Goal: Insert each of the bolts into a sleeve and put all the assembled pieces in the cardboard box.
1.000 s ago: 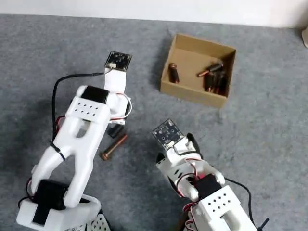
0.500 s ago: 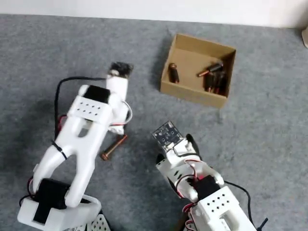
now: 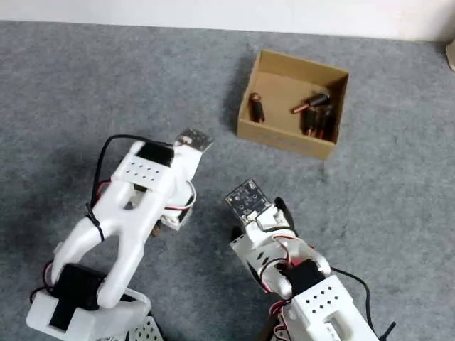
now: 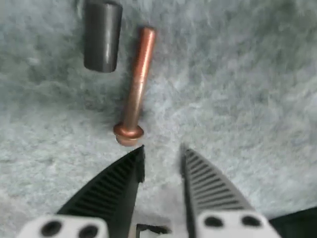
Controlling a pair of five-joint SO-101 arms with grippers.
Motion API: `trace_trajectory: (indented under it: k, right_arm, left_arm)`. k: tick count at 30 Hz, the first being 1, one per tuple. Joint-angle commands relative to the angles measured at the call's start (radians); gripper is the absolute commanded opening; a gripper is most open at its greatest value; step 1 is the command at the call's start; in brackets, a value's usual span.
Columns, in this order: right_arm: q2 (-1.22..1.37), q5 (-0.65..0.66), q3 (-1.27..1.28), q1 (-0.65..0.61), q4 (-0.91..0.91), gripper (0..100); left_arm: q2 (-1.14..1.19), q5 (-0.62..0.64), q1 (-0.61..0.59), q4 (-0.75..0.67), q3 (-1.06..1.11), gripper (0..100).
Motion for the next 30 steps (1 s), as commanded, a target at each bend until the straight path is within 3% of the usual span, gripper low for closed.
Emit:
trace_trajectory:
  k: [1, 6, 17, 25, 30]
  right_arm:
    - [-0.008, -0.002, -0.004, -0.005, -0.027, 36.0]
    - [-0.008, -0.002, -0.002, -0.005, -0.027, 36.0]
    - [-0.008, -0.002, -0.002, -0.005, -0.028, 36.0]
    - [-0.008, -0.002, -0.002, -0.005, -0.028, 36.0]
    - [-0.008, -0.002, -0.002, -0.005, -0.028, 36.0]
  left_arm:
    - [-0.002, -0.011, -0.062, 0.011, 0.002, 16]
    - [-0.002, -0.011, -0.120, -0.057, 0.035, 16]
    - [-0.002, -0.011, -0.120, -0.304, 0.142, 16]
    - [0.005, -0.078, -0.117, -0.324, 0.147, 16]
    - [0.139, -0.077, -0.117, -0.272, 0.099, 16]
